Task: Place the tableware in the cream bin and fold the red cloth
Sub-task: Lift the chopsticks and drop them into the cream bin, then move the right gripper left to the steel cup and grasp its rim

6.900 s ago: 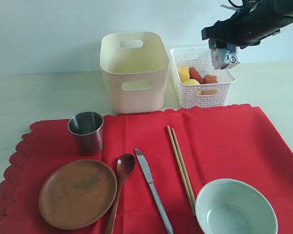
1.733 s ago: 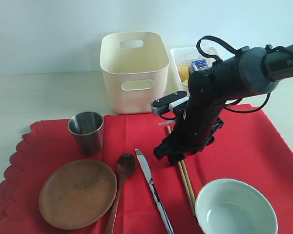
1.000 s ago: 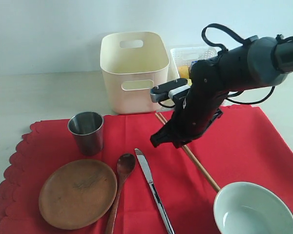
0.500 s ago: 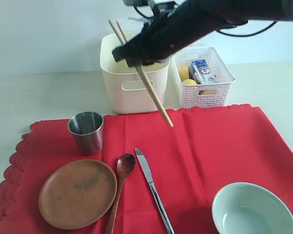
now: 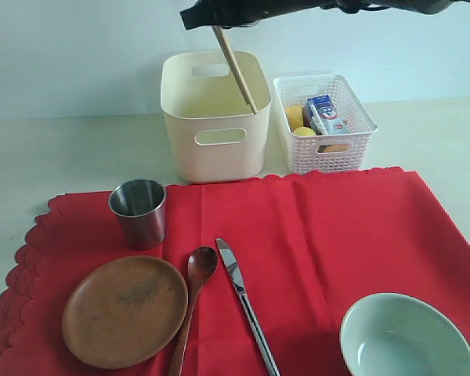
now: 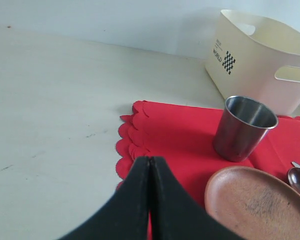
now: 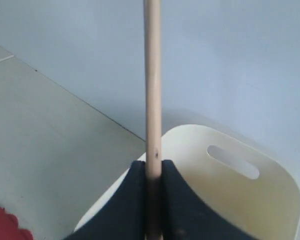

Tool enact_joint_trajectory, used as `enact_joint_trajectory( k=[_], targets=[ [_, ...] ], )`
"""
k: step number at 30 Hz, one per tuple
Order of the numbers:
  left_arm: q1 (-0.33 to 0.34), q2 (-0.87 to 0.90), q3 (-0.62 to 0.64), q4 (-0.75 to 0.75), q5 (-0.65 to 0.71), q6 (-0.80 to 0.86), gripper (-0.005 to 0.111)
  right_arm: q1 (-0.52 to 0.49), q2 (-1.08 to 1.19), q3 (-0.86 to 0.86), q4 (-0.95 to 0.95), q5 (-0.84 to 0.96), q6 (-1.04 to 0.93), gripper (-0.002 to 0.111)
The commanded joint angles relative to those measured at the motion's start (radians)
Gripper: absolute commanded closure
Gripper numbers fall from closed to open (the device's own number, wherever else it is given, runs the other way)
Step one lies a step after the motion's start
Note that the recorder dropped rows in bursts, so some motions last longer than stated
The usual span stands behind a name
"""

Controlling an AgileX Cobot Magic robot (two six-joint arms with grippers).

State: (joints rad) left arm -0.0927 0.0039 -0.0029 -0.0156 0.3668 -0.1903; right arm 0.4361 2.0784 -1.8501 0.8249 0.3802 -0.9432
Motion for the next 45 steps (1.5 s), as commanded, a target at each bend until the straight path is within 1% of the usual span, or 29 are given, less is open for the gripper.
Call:
enact_joint_trajectory(
  k=[1,3,5,8,9,11,13,20,22,23,25,26,27,28,29,31,32,33,34,35,36,37,39,40,42,45],
  targets=[
    [0.001,-0.004,0.003,-0.002,-0.006,-0.001,0.107,-0.058,0.035,-0.011,0.383,0.042,-0.423,0.108],
    [0.001,-0.004,0.003,-0.002,-0.006,-0.001,0.107,-0.085,0.061,-0.011,0.609,0.126,-0.636,0.108],
    [0.001,-0.004,0.003,-0.002,-0.006,-0.001,0.107,-0.106,0.088,-0.011,0.765,0.182,-0.782,0.108],
    [0.001,-0.004,0.003,-0.002,-0.006,-0.001,0.107,-0.141,0.130,-0.017,0.920,0.196,-0.888,0.108],
    [0.001,-0.004,0.003,-0.002,-0.006,-0.001,0.107,-0.156,0.143,-0.022,0.920,0.222,-0.921,0.108],
    [0.001,-0.004,0.003,-0.002,-0.006,-0.001,0.107,-0.188,0.192,-0.077,0.920,0.272,-0.931,0.108],
    [0.001,-0.004,0.003,-0.002,-0.006,-0.001,0.107,-0.198,0.225,-0.101,0.920,0.289,-0.929,0.108],
    [0.001,-0.004,0.003,-0.002,-0.006,-0.001,0.107,-0.200,0.345,-0.130,0.920,0.297,-0.938,0.108],
    [0.001,-0.004,0.003,-0.002,-0.006,-0.001,0.107,-0.200,0.366,-0.132,0.911,0.277,-0.911,0.099],
    [0.001,-0.004,0.003,-0.002,-0.006,-0.001,0.107,-0.200,0.370,-0.132,0.884,0.275,-0.892,0.094],
    [0.001,-0.004,0.003,-0.002,-0.006,-0.001,0.107,-0.200,0.377,-0.132,0.850,0.273,-0.823,0.063],
    [0.001,-0.004,0.003,-0.002,-0.006,-0.001,0.107,-0.200,0.377,-0.132,0.850,0.273,-0.799,0.050],
    [0.001,-0.004,0.003,-0.002,-0.006,-0.001,0.107,-0.203,0.363,-0.132,0.842,0.273,-0.745,0.032],
    [0.001,-0.004,0.003,-0.002,-0.006,-0.001,0.107,-0.206,0.350,-0.132,0.825,0.275,-0.706,0.025],
    [0.001,-0.004,0.003,-0.002,-0.006,-0.001,0.107,-0.210,0.316,-0.132,0.749,0.284,-0.626,0.018],
    [0.001,-0.004,0.003,-0.002,-0.006,-0.001,0.107,-0.215,0.256,-0.132,0.589,0.317,-0.487,0.017],
    [0.001,-0.004,0.003,-0.002,-0.006,-0.001,0.107,-0.223,0.215,-0.132,0.468,0.335,-0.370,0.017],
    [0.001,-0.004,0.003,-0.002,-0.006,-0.001,0.107,-0.227,0.193,-0.132,0.408,0.355,-0.306,0.018],
    [0.001,-0.004,0.003,-0.002,-0.006,-0.001,0.107,-0.232,0.149,-0.132,0.297,0.404,-0.190,0.019],
    [0.001,-0.004,0.003,-0.002,-0.006,-0.001,0.107,-0.234,0.127,-0.132,0.238,0.430,-0.133,0.020],
    [0.001,-0.004,0.003,-0.002,-0.006,-0.001,0.107,-0.234,0.087,-0.132,0.141,0.495,-0.044,0.021],
    [0.001,-0.004,0.003,-0.002,-0.006,-0.001,0.107,-0.234,0.073,-0.132,0.111,0.524,-0.011,0.022],
    [0.001,-0.004,0.003,-0.002,-0.006,-0.001,0.107,-0.223,0.033,-0.132,0.041,0.686,0.055,0.026],
    [0.001,-0.004,0.003,-0.002,-0.006,-0.001,0.107,-0.213,0.031,-0.132,0.028,0.723,0.076,0.026],
    [0.001,-0.004,0.003,-0.002,-0.006,-0.001,0.107,-0.181,0.030,-0.132,-0.019,0.769,0.120,0.026],
    [0.001,-0.004,0.003,-0.002,-0.006,-0.001,0.107,-0.072,0.030,-0.129,-0.214,0.771,0.240,0.026]
  ],
)
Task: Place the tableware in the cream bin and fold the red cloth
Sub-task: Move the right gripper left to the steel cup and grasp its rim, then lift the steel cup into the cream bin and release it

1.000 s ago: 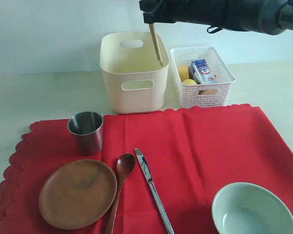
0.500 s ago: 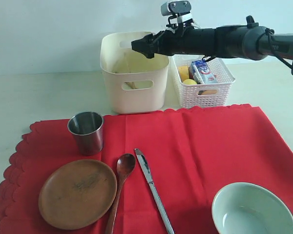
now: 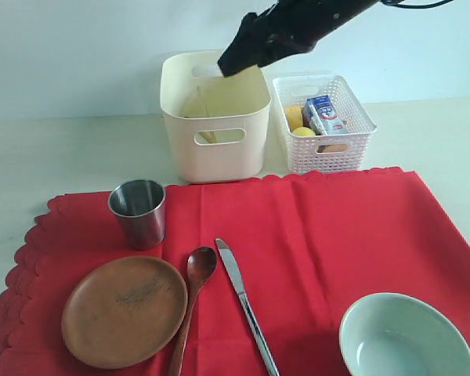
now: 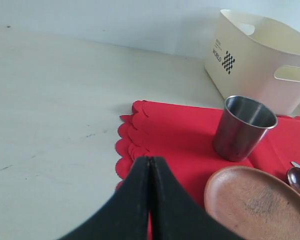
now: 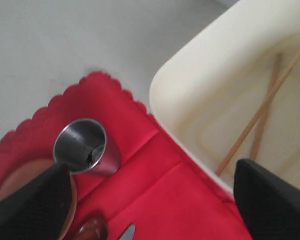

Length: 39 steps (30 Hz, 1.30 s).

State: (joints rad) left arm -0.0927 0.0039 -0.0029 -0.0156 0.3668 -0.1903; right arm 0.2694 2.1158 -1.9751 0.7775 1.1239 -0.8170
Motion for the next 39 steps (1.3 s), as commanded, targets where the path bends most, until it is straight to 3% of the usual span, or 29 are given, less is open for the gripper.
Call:
enact_joint_trajectory(
  k=[1,8,13,20,26,31,36,39],
  targets=[
    [0.001,-0.004,0.003,-0.002,-0.006,-0.001,0.107,0.129,-0.007,-0.004,-0.207,0.024,0.138,0.026],
    [0.001,-0.004,0.003,-0.002,-0.006,-0.001,0.107,0.324,0.005,-0.004,-0.398,-0.087,0.374,0.026],
    [0.001,-0.004,0.003,-0.002,-0.006,-0.001,0.107,0.401,0.069,-0.005,-0.507,-0.143,0.522,0.026],
    [0.001,-0.004,0.003,-0.002,-0.006,-0.001,0.107,0.429,0.179,-0.005,-0.616,-0.266,0.707,0.026],
    [0.001,-0.004,0.003,-0.002,-0.006,-0.001,0.107,0.429,0.233,-0.007,-0.699,-0.336,0.829,0.034],
    [0.001,-0.004,0.003,-0.002,-0.006,-0.001,0.107,0.429,0.262,-0.007,-0.695,-0.337,0.830,0.057],
    [0.001,-0.004,0.003,-0.002,-0.006,-0.001,0.107,0.429,0.257,-0.007,-0.624,-0.326,0.774,0.105],
    [0.001,-0.004,0.003,-0.002,-0.006,-0.001,0.107,0.429,0.220,-0.007,-0.591,-0.311,0.731,0.108]
  ],
)
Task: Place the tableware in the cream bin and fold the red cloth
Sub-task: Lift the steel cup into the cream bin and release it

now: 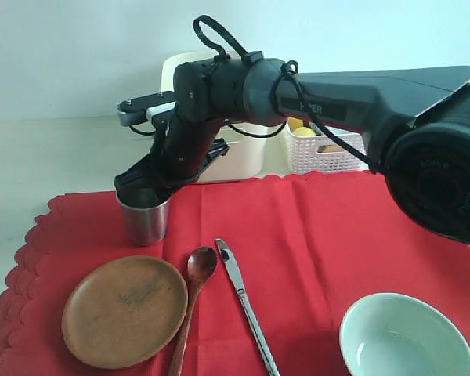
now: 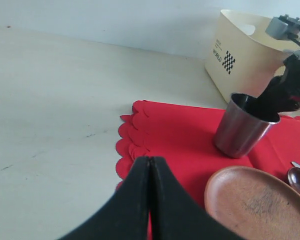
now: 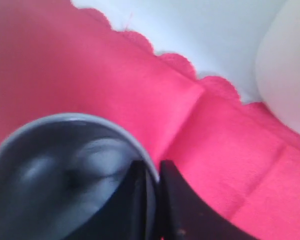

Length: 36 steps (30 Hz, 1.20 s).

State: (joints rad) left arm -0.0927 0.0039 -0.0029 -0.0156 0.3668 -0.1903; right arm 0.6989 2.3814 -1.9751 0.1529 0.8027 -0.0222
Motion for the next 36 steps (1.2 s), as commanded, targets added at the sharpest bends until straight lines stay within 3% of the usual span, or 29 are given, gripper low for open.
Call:
enact_joint_trajectory(
  k=[1,9,19,29,36],
  targets=[
    [0.001,-0.004,0.003,-0.002,-0.006,-0.001,0.107,-0.001,-0.060,-0.007,0.036,0.015,-0.074,0.108],
    [0.001,-0.004,0.003,-0.002,-0.006,-0.001,0.107,-0.031,-0.264,-0.007,0.034,0.065,-0.164,0.108],
    [0.001,-0.004,0.003,-0.002,-0.006,-0.001,0.107,-0.188,-0.439,-0.007,0.115,0.080,-0.334,0.108],
    [0.001,-0.004,0.003,-0.002,-0.006,-0.001,0.107,-0.395,-0.371,0.014,0.470,-0.030,-0.606,0.108],
    [0.001,-0.004,0.003,-0.002,-0.006,-0.001,0.107,-0.428,-0.209,0.014,0.537,-0.145,-0.710,0.108]
  ],
)
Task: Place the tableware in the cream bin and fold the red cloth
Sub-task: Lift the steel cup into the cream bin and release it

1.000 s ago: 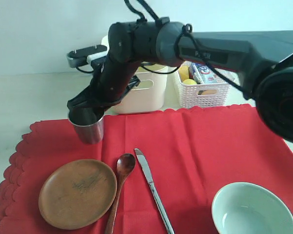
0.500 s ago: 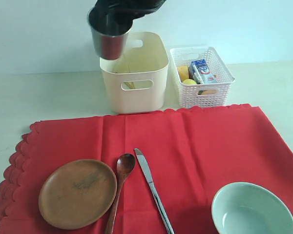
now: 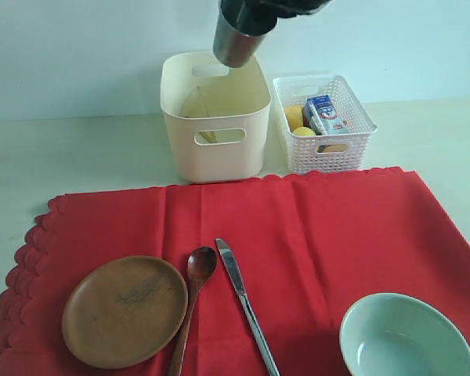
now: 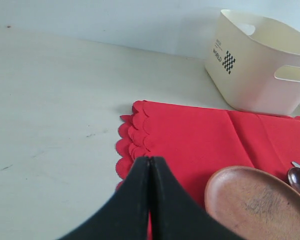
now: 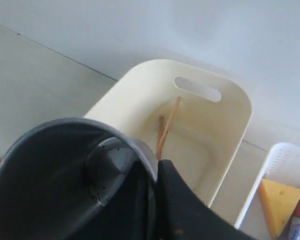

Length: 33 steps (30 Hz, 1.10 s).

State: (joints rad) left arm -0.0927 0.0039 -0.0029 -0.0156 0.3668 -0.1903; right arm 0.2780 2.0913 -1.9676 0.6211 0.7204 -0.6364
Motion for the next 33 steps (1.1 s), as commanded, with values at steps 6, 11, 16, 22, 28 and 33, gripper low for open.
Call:
enact_joint_trajectory(
  k=[6,11,16,22,28,33],
  targets=[
    [0.001,-0.004,0.003,-0.002,-0.006,-0.001,0.107,-0.007,0.187,0.007,0.101,-0.174,-0.124,0.108],
    [0.001,-0.004,0.003,-0.002,-0.006,-0.001,0.107,-0.007,0.224,0.007,0.107,-0.201,-0.124,0.098],
    [0.001,-0.004,0.003,-0.002,-0.006,-0.001,0.107,-0.007,0.237,0.007,0.105,-0.195,-0.121,0.065],
    [0.001,-0.004,0.003,-0.002,-0.006,-0.001,0.107,-0.007,0.193,0.007,0.105,-0.168,-0.117,0.035],
    [0.001,-0.004,0.003,-0.002,-0.006,-0.001,0.107,-0.010,0.075,0.007,0.094,-0.057,-0.069,0.039],
    [0.001,-0.004,0.003,-0.002,-0.006,-0.001,0.107,-0.011,-0.034,0.007,0.051,0.077,-0.030,0.042]
  ],
)
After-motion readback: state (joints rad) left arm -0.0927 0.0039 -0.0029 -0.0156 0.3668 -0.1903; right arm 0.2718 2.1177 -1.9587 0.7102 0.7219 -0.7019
